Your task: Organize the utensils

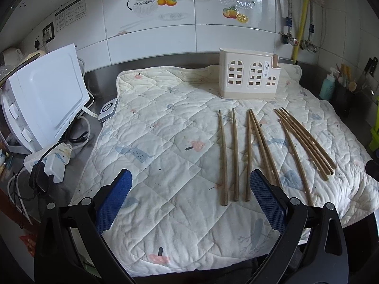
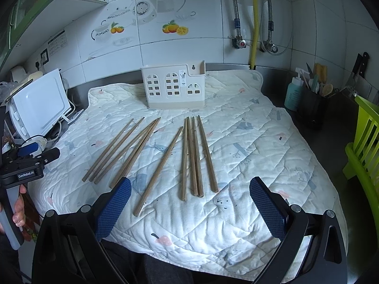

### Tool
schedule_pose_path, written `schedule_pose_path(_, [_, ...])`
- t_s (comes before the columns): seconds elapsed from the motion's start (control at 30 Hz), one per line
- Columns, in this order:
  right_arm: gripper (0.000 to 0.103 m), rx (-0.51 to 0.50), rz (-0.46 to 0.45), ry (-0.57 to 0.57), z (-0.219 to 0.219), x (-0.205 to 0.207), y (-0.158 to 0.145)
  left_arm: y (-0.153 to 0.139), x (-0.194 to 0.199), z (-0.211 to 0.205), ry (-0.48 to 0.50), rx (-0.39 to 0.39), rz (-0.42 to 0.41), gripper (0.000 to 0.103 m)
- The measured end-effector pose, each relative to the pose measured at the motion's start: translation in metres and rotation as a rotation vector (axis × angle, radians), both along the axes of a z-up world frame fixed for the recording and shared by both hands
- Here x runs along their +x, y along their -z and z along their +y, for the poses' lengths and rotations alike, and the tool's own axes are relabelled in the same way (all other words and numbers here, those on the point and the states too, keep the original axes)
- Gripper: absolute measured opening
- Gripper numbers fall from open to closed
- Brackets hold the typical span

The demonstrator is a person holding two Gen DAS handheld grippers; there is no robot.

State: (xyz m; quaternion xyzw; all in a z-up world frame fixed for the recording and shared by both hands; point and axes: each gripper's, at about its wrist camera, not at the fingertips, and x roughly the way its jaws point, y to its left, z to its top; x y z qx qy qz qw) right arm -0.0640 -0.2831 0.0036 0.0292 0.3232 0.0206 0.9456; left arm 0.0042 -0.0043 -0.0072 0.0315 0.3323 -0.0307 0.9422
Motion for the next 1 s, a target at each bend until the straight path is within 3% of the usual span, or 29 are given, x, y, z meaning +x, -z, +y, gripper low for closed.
schedule_pose_path(1.0, [0.097, -0.032, -0.005, 0.003, 0.0031, 0.0060, -0.0007, -0.0018, 0.0011, -0.0012, 0.007, 0.025, -0.038, 0.098])
